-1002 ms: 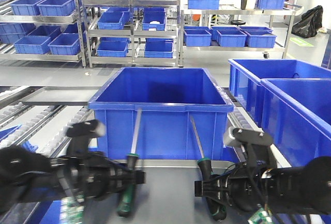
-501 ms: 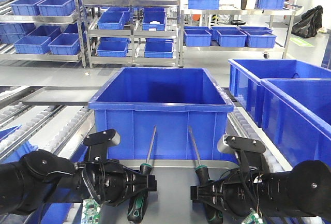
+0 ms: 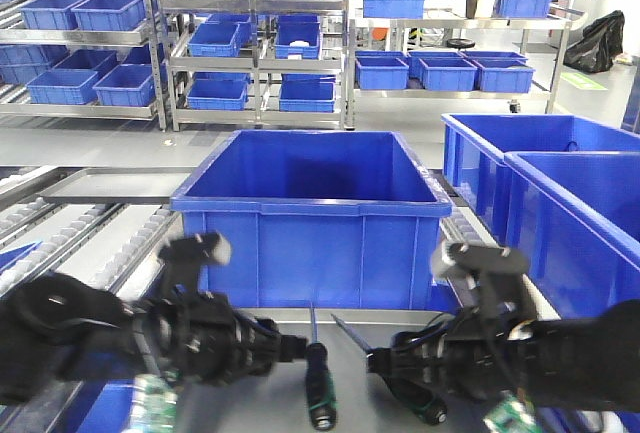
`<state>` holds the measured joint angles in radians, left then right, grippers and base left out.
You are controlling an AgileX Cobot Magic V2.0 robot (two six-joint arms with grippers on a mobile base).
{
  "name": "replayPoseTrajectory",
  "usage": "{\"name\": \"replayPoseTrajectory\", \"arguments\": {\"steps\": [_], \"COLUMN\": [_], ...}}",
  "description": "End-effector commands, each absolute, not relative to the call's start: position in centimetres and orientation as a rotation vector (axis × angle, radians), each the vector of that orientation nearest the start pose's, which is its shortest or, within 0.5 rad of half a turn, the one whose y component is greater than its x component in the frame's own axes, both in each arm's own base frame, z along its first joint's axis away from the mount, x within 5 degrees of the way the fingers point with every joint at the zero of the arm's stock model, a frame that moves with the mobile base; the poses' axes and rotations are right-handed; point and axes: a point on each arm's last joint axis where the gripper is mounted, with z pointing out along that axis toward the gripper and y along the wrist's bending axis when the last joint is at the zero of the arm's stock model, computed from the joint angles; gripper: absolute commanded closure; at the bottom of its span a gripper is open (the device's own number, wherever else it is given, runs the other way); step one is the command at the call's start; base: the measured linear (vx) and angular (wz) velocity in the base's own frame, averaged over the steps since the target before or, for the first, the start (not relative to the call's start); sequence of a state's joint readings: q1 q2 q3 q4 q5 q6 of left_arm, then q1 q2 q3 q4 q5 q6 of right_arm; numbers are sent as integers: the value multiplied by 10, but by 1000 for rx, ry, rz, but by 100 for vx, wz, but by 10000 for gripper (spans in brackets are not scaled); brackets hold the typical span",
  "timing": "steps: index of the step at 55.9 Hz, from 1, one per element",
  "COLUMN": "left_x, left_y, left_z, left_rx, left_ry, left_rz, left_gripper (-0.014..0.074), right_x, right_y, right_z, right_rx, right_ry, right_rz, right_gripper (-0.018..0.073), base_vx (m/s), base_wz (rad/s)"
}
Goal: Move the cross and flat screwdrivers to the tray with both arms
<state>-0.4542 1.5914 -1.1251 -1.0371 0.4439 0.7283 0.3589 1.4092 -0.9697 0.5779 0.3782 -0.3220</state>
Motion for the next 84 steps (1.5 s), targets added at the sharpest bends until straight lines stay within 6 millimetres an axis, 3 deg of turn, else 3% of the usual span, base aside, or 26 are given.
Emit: {"name": "replayPoseTrajectory", "arguments": {"steps": [1,7,8,13,18,24,33,39,51,72,79,84], "left_x": [284,258,254,231,207,180,137,121,109,109,105,95], "left_y": [-176,-160,-158,-141,-124,-107,-77,-62,-53,-54,-48,-34], "left_z": [337,368,371,390,397,380,326,300,286,285,274,258], "left_rx": [531,691,719,770,749,696,473,388,359,367,495,390], "left_ry": [2039,1933,1927,1891,1872,1837,1778,1692,1652,1662,1605,1614], "left_rz": [-753,-612,-583,-474,-412,-384,-419,-373,-360,-361,-191,-159], "left_gripper": [310,554,601,603,599,596,596,596,596,596,596,596], "right_x": [262,230,223,191,163,124,83,78,80,80,80,80], "right_y": [115,100,97,79,63,45,30,29,30,30,30,30], "right_z": [332,360,365,386,386,370,321,300,279,277,277,277], "right_rx": [-361,-479,-487,-480,-455,-395,-319,-317,-325,-328,-328,-328], "right_ry": [2103,2040,2026,1939,1850,1707,1573,1520,1535,1554,1554,1554], "right_rz": [470,363,345,264,189,176,233,233,231,228,228,228], "right_gripper": [255,572,575,573,571,570,570,570,567,567,567,567], "base_vx": [0,0,0,0,0,0,0,0,0,0,0,0], "base_wz": [0,0,0,0,0,0,0,0,0,0,0,1]}}
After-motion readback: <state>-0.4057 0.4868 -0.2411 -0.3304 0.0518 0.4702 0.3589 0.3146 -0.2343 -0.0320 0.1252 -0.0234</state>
